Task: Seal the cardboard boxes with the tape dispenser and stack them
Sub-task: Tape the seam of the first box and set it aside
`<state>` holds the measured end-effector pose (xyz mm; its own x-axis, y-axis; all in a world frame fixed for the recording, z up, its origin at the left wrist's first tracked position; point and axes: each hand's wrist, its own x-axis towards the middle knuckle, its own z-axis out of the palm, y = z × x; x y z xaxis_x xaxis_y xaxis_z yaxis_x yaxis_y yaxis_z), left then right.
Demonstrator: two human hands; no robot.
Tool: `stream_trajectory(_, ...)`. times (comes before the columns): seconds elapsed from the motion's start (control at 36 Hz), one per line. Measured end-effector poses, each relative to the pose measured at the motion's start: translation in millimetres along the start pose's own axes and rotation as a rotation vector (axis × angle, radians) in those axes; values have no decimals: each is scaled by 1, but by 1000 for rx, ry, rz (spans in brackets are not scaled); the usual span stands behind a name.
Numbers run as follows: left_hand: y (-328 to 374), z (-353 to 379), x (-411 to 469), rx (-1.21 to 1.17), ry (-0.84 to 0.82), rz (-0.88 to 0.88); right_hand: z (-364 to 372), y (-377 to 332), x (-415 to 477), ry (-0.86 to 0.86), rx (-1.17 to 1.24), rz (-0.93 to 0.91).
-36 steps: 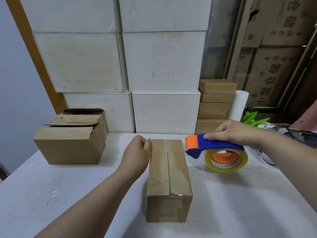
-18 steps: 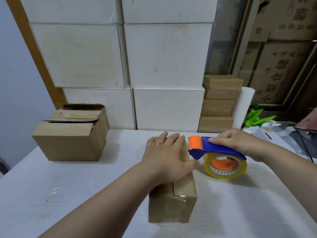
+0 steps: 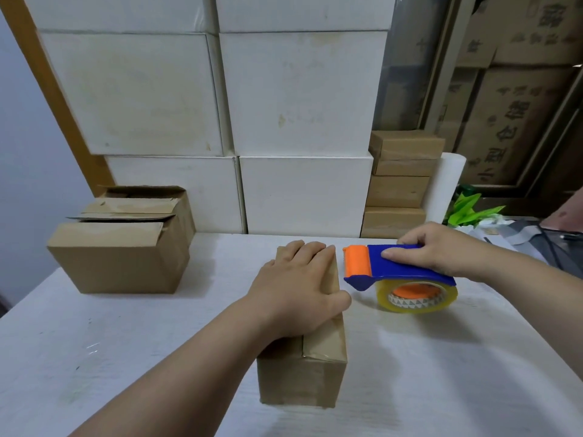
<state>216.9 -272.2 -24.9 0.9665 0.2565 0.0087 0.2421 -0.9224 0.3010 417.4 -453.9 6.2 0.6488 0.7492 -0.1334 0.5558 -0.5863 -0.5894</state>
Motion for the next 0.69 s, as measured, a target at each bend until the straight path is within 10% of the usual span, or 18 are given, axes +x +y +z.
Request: stream_trajectory(0.69,1,0,0,28,23,11,36,-112,-5,346,-891,17)
